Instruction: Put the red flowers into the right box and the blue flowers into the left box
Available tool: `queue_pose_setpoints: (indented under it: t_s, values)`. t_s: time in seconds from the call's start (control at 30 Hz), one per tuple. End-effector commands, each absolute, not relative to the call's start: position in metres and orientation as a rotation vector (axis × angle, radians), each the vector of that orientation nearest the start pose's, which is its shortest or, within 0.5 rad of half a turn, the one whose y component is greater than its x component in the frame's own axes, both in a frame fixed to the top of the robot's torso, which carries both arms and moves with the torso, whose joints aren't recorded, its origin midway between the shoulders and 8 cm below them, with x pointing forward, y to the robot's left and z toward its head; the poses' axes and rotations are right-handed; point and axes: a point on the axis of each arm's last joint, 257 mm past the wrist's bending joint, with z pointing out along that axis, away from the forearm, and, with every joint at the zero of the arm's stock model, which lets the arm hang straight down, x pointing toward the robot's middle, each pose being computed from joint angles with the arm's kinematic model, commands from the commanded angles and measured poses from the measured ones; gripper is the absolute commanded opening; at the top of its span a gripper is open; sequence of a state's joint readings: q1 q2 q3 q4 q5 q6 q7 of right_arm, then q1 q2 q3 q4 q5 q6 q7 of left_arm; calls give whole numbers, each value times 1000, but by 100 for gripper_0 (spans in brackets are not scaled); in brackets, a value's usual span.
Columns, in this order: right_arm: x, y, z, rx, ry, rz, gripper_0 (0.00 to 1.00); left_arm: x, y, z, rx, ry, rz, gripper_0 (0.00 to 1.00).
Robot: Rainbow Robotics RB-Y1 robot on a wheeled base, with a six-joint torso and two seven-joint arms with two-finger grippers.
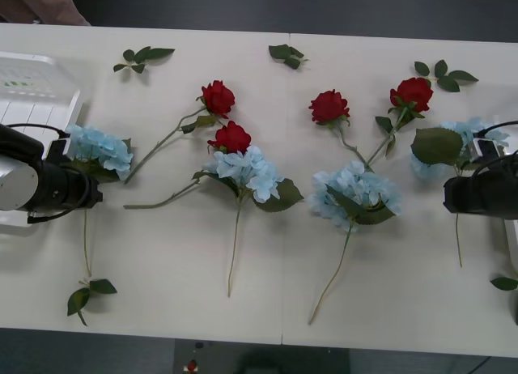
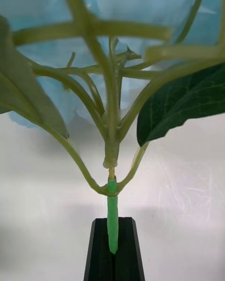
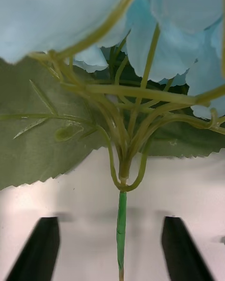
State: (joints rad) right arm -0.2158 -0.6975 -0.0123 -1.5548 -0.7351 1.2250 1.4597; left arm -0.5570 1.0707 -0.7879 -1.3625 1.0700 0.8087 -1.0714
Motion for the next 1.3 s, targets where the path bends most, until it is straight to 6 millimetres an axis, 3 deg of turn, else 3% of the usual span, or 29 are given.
queue_pose_setpoints:
  t_s: [0.03,0.27,0.37,0.57,0.8,0.97,1.17,1.3]
  values:
    - [486,-394,-259,-55,2521,48,0,507,376,-324,-70,2617,-73,0]
    - [482,-397,-211,-288,2447,66,0,509,380,-323,-53,2609,-46,0]
    - [482,-381,-193,-387,2383,152,0,510,380,-322,-52,2606,-44,0]
    - [479,-325,-156,-557,2220,404,0,521,378,-304,-29,2577,-39,0]
    - [467,-268,-106,-636,2066,680,0,534,379,-250,34,2520,-9,0]
    - [455,-241,-73,-652,1989,872,0,533,388,-186,56,2483,49,0]
    - [444,-215,-31,-645,1865,1132,0,524,434,-114,-32,2466,174,0]
    - [439,-202,-9,-650,1804,1220,0,522,470,-91,-115,2446,237,0]
